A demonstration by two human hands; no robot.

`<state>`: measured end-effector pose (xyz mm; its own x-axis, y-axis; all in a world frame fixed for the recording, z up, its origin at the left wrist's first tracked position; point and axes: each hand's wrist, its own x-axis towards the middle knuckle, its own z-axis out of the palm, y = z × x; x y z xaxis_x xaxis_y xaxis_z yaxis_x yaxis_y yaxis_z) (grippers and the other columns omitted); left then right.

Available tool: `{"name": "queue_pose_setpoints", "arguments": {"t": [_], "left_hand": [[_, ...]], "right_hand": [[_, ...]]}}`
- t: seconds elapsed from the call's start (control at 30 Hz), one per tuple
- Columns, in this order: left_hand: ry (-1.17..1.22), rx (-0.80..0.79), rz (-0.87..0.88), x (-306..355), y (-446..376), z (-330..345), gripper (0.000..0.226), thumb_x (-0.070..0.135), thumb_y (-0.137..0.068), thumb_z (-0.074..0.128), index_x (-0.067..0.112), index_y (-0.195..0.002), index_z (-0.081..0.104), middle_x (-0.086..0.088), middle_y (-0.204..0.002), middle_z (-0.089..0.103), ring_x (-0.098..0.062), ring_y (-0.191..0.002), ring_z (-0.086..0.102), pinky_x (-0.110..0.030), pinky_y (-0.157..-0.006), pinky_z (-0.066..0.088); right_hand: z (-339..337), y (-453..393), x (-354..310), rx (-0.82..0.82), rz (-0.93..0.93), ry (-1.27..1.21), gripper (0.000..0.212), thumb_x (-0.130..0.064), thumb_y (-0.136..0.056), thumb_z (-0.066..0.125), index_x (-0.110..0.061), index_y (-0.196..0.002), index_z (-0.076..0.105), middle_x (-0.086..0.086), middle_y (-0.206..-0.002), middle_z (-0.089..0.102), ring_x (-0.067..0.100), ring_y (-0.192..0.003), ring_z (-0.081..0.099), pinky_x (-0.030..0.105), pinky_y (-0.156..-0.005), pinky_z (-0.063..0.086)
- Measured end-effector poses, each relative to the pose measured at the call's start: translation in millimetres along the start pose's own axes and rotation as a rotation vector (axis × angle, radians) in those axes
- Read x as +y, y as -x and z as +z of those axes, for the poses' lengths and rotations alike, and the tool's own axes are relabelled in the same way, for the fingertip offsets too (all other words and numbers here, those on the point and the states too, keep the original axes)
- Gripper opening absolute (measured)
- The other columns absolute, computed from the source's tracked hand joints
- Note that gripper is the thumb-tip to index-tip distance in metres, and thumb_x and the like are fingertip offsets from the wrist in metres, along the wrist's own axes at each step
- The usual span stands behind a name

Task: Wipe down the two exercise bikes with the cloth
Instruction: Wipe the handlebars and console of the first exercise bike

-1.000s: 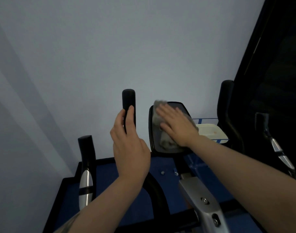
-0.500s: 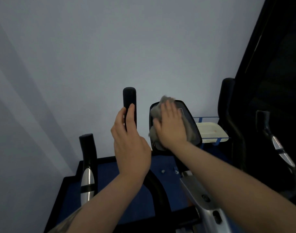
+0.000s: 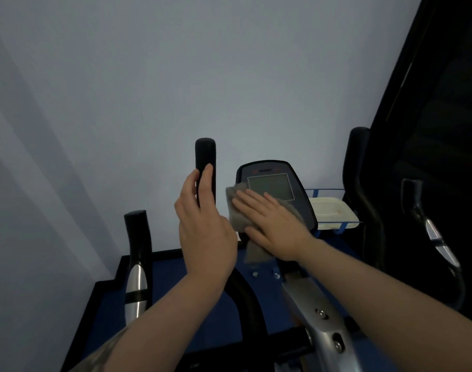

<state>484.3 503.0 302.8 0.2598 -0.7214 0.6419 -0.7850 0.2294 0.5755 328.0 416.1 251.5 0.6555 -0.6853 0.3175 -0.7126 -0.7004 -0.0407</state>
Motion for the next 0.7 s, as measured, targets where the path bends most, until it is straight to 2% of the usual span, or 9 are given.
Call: {"name": "queue_pose_setpoints", "arguments": {"t": [0.07, 0.17, 0.23, 0.27, 0.37, 0.4, 0.5, 0.57, 0.7], "left_hand": [[-0.005, -0.005, -0.006, 1, 0, 0, 0.086, -0.016, -0.079, 0.047, 0.023, -0.152, 0.023, -0.002, -0.152, 0.025, -0.025, -0.121, 0.038, -0.041, -0.075, 0.053], [-0.024, -0.012, -0.014, 3, 0, -1, 0.086, -0.016, -0.080, 0.047, 0.022, -0.153, 0.023, -0.001, -0.152, 0.024, -0.024, -0.122, 0.038, -0.040, -0.074, 0.053], [-0.027, -0.016, -0.018, 3, 1, -2, 0.086, -0.016, -0.080, 0.046, 0.022, -0.153, 0.023, -0.002, -0.153, 0.025, -0.026, -0.121, 0.039, -0.039, -0.075, 0.053], [-0.027, -0.016, -0.014, 3, 1, -2, 0.086, -0.016, -0.080, 0.046, 0.022, -0.153, 0.023, -0.002, -0.153, 0.025, -0.026, -0.120, 0.040, -0.038, -0.074, 0.053], [-0.023, -0.008, -0.004, 2, 0, -1, 0.086, -0.016, -0.079, 0.047, 0.022, -0.153, 0.024, -0.002, -0.152, 0.026, -0.027, -0.118, 0.041, -0.037, -0.072, 0.053], [-0.024, -0.006, -0.006, 2, 0, -1, 0.086, -0.016, -0.079, 0.047, 0.022, -0.153, 0.024, -0.002, -0.152, 0.026, -0.027, -0.117, 0.041, -0.037, -0.071, 0.053], [-0.032, -0.002, 0.006, 1, 1, 0, 0.087, -0.017, -0.079, 0.048, 0.022, -0.152, 0.024, -0.002, -0.151, 0.027, -0.026, -0.116, 0.041, -0.035, -0.069, 0.052], [-0.023, -0.005, 0.003, 1, 1, -1, 0.087, -0.017, -0.079, 0.047, 0.022, -0.153, 0.023, -0.003, -0.152, 0.027, -0.026, -0.117, 0.041, -0.036, -0.070, 0.052], [-0.015, -0.006, 0.005, 1, 1, 0, 0.086, -0.018, -0.079, 0.046, 0.021, -0.152, 0.023, -0.004, -0.152, 0.026, -0.026, -0.120, 0.039, -0.038, -0.073, 0.052]], "right_hand": [[-11, 4, 31, 0.001, 0.085, 0.022, 0.058, -0.037, -0.101, 0.036, -0.025, -0.155, 0.015, -0.006, -0.162, 0.009, 0.011, -0.150, 0.004, 0.034, -0.121, 0.000], [-14, -32, 33, 0.167, 0.633, 0.012, 0.058, -0.035, -0.103, 0.029, -0.019, -0.156, 0.011, 0.000, -0.163, 0.006, 0.015, -0.150, 0.003, 0.040, -0.121, 0.003], [-6, -49, 3, 0.230, 0.825, 0.032, 0.061, -0.036, -0.102, 0.027, -0.013, -0.156, 0.008, 0.005, -0.163, 0.004, 0.019, -0.150, 0.002, 0.042, -0.121, 0.004], [3, -47, -9, 0.232, 0.746, 0.059, 0.063, -0.037, -0.101, 0.027, -0.012, -0.155, 0.008, 0.006, -0.163, 0.004, 0.020, -0.150, 0.002, 0.042, -0.121, 0.005], [8, -7, -2, 0.082, 0.265, 0.057, 0.062, -0.038, -0.101, 0.030, -0.016, -0.156, 0.009, 0.000, -0.163, 0.004, 0.015, -0.150, 0.001, 0.041, -0.122, 0.006], [4, -3, 14, 0.074, 0.251, 0.058, 0.062, -0.037, -0.102, 0.031, -0.016, -0.156, 0.009, 0.000, -0.163, 0.004, 0.016, -0.150, 0.003, 0.041, -0.122, 0.006], [-6, -25, 36, 0.188, 0.719, 0.014, 0.061, -0.033, -0.103, 0.027, -0.011, -0.155, 0.004, 0.006, -0.163, 0.003, 0.019, -0.150, 0.002, 0.041, -0.122, 0.005], [-1, -38, 16, 0.252, 0.941, -0.025, 0.064, -0.034, -0.103, 0.025, -0.006, -0.155, 0.001, 0.011, -0.163, 0.001, 0.025, -0.150, 0.002, 0.043, -0.121, 0.003], [19, -5, -8, 0.275, 1.029, -0.003, 0.069, -0.042, -0.101, 0.029, -0.004, -0.154, 0.005, 0.016, -0.161, 0.008, 0.031, -0.147, 0.013, 0.047, -0.118, 0.011]]}}
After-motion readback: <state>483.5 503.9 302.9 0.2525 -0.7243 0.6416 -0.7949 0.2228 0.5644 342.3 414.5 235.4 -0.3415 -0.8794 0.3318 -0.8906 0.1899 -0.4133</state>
